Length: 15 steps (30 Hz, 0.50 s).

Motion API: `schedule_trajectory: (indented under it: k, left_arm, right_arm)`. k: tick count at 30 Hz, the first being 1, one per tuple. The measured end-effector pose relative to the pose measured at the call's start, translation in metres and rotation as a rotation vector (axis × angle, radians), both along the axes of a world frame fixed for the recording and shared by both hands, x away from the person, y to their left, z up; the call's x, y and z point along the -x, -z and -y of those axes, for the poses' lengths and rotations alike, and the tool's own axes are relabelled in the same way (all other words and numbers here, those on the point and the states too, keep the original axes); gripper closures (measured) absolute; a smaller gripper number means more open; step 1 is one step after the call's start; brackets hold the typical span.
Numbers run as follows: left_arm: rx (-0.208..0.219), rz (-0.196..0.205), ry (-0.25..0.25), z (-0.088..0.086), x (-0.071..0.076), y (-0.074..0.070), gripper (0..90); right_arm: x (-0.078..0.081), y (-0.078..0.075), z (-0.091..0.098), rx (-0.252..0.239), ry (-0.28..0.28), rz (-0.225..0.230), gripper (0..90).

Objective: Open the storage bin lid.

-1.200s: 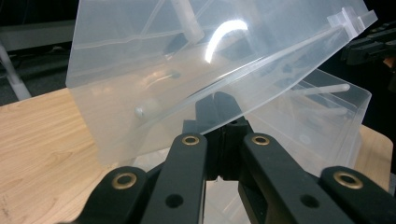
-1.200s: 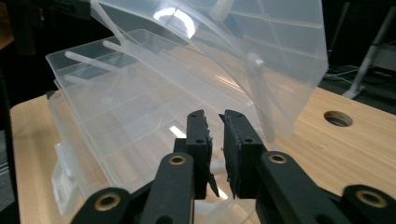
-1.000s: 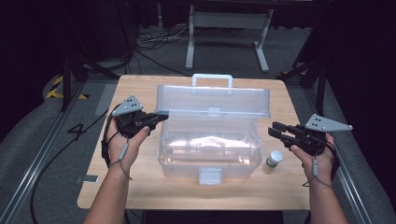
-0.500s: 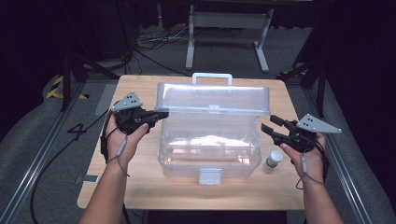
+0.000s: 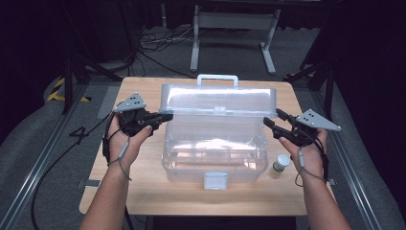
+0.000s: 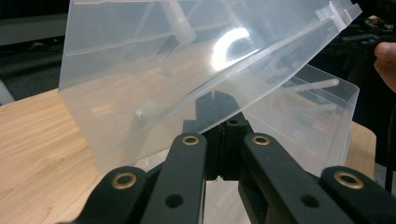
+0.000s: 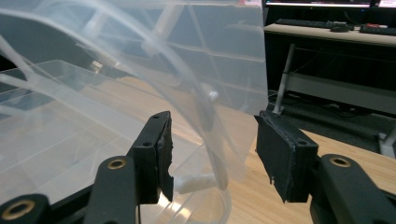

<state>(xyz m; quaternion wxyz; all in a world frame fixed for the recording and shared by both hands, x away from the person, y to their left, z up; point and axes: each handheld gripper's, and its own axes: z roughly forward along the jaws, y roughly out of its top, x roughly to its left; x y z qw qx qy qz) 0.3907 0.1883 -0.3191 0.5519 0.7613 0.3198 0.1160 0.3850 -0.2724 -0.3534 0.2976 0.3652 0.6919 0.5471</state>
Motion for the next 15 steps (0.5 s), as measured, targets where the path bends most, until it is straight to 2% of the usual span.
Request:
schedule_trajectory:
  k: [4,9,12,15]
  left_arm:
    - [0.0,0.0,0.001,0.0,0.0,0.0,89.5]
    - [0.001,-0.002,0.003,0.0,0.0,0.0,89.2]
    - [0.001,-0.002,0.003,0.0,0.0,0.0,89.3]
    - [0.002,-0.001,0.001,0.0,0.0,0.0,89.3]
  right_arm:
    - [-0.002,-0.003,-0.003,-0.012,0.014,0.008,46.2]
    - [-0.003,-0.011,-0.008,0.011,0.029,0.037,45.9]
    - [-0.004,-0.015,-0.009,-0.014,0.037,0.048,45.3]
    - [-0.005,-0.017,-0.011,-0.012,0.046,0.057,45.0]
